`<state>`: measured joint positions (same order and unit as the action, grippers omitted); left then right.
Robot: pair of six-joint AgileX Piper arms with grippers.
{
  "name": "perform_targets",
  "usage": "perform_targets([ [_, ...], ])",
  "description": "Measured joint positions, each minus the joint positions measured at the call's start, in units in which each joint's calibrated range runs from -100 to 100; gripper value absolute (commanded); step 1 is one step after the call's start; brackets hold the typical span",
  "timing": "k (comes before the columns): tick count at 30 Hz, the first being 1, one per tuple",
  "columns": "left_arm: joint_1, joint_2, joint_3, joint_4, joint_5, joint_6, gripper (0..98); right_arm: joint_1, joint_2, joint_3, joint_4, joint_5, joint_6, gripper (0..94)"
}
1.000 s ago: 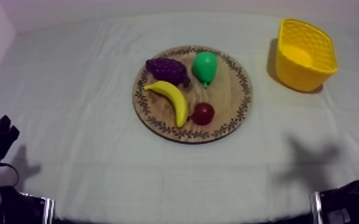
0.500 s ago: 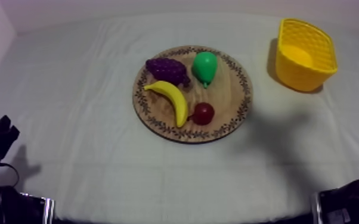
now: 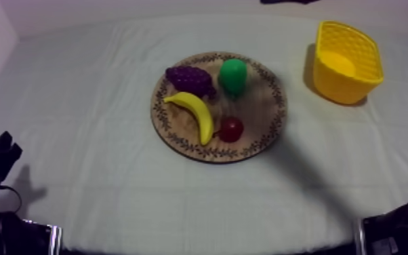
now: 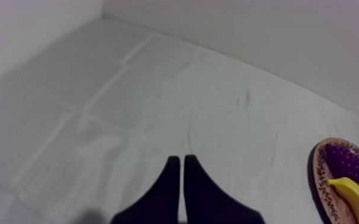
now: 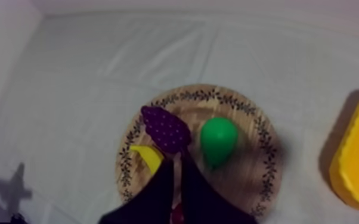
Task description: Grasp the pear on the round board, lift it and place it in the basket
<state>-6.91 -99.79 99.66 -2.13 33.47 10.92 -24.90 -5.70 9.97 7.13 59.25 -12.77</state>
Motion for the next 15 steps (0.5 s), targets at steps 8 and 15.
perform_targets([
  [8,0.0,0.0,0.0,0.00,0.0,0.0,0.1,0.2,9.3,2.0,0.3,-5.4,0.2,7.1],
  [15,0.0,0.0,0.0,0.00,0.0,0.0,0.1,0.2,12.5,4.8,1.8,-8.4,-0.9,20.0],
])
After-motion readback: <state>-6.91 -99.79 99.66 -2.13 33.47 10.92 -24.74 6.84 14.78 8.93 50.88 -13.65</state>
